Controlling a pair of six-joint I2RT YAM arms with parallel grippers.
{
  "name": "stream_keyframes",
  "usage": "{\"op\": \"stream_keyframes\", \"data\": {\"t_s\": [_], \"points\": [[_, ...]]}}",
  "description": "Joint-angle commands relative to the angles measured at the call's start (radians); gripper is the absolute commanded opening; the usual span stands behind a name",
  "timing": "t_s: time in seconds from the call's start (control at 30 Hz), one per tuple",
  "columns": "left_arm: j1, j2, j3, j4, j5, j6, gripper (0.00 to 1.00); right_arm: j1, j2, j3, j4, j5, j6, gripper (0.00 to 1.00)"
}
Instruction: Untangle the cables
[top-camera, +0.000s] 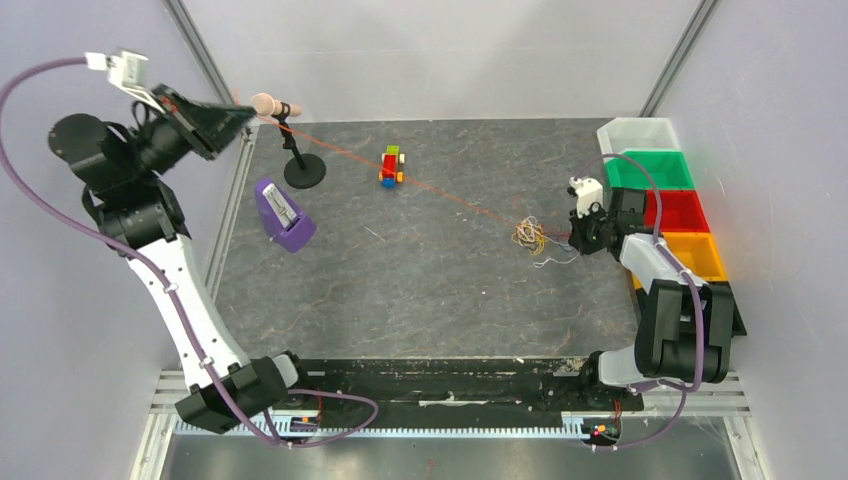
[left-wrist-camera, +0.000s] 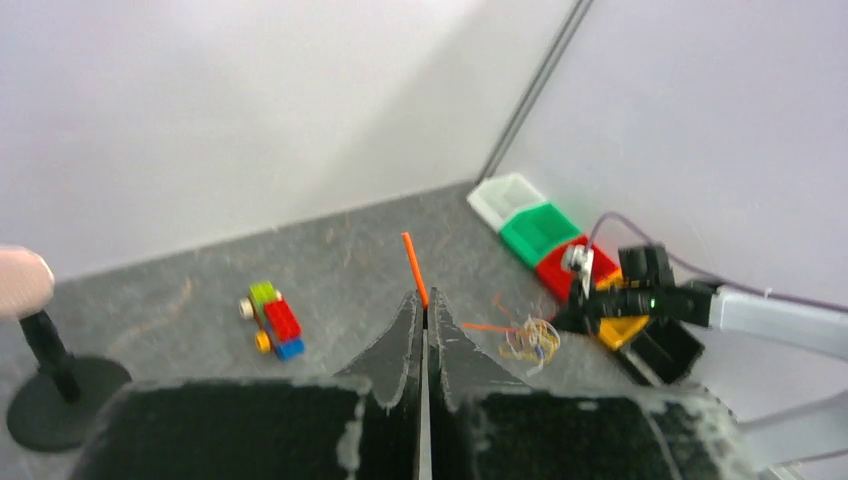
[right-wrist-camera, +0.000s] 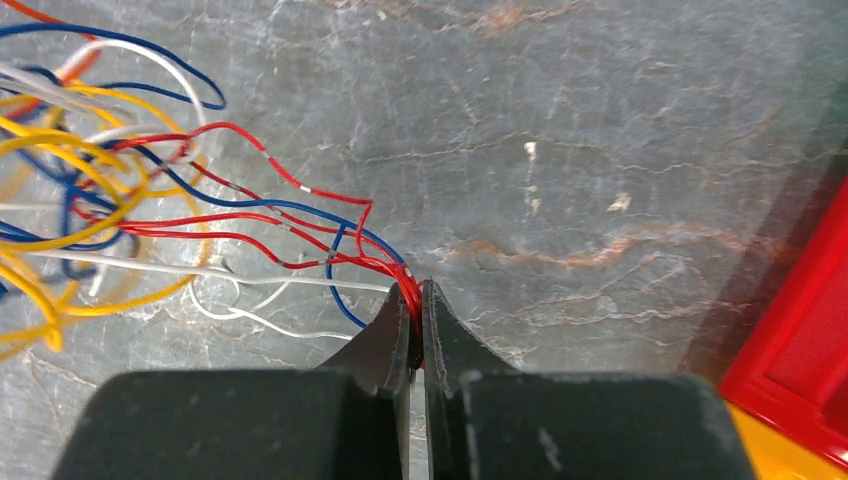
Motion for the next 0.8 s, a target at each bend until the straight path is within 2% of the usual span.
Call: {"op": "stream_keyframes", "data": {"t_s": [0.0,0.23,0.3,0.4,0.5,0.6,0.63,0.7,0.73,0.77], "points": [[0.038,0.059,0.138,0.38,-0.013,-0.338,0.02,-0.004,0.006,-0.032,0.022,-0.021,-0.06,0.0],[0.038,0.172,0.366,0.412,-0.093,-0.385,0.02,0.031,0.014,-0.048,0.008,-0.037,-0.084,0.0],[0.038,0.205,0.407,0.481,-0.108,-0.477,0.02,0.047,0.02,-0.067,0.023,-0.013,-0.097,0.0],[0.038,0.262,0.516,0.484,-0.126,-0.501,0.02,0.059,0.044,-0.079,0.019,0.005,-0.106,0.0],[-0.013,0.256,0.461,0.508,-0.115,-0.531,0.02,0.068,0.037,-0.058,-0.023,-0.127,-0.086,0.03],[-0.078,0.206,0.368,0.462,-0.125,-0.44,0.02,0.129,-0.009,-0.044,-0.013,-0.211,-0.03,0.03],[-0.108,0.193,0.355,0.423,-0.131,-0.406,0.02,0.154,-0.022,-0.038,-0.014,-0.23,-0.014,0.08],[-0.163,0.175,0.32,0.373,-0.148,-0.354,0.02,0.226,-0.032,-0.004,-0.039,-0.268,-0.001,0.41],[-0.192,0.166,0.302,0.361,-0.153,-0.335,0.02,0.244,-0.033,0.017,-0.055,-0.28,0.014,0.62],[-0.215,0.157,0.286,0.341,-0.157,-0.316,0.02,0.25,-0.033,0.049,-0.068,-0.298,0.031,0.75]]}}
